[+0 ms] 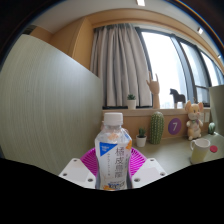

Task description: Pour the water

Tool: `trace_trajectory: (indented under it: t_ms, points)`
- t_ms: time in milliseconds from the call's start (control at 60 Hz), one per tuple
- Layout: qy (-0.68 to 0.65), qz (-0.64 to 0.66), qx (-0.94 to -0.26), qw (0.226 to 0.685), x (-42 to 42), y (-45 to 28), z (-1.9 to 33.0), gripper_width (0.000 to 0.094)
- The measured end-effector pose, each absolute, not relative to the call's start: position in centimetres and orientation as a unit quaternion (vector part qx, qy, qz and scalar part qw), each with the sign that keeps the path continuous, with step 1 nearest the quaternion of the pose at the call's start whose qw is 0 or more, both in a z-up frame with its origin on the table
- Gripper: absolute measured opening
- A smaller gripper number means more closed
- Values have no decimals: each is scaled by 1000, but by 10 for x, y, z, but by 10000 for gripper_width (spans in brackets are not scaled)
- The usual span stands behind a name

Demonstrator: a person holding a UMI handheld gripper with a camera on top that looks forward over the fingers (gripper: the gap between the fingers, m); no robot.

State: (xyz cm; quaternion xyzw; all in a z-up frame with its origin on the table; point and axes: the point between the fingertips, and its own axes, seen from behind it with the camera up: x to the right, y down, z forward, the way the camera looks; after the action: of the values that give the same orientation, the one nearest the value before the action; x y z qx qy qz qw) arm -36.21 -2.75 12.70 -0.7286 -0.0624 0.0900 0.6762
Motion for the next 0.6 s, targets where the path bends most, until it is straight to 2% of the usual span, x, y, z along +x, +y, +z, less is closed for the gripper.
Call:
trace_trajectory:
  t_ms: [100, 283, 400, 600]
  points:
    - [-21, 122, -734, 668, -341, -23, 133, 352]
    - [135, 267, -708, 640, -274, 2, 163, 351]
    - [250, 369, -656, 609, -223, 14, 186, 352]
    - [417, 507, -526, 541, -142, 32, 201, 357]
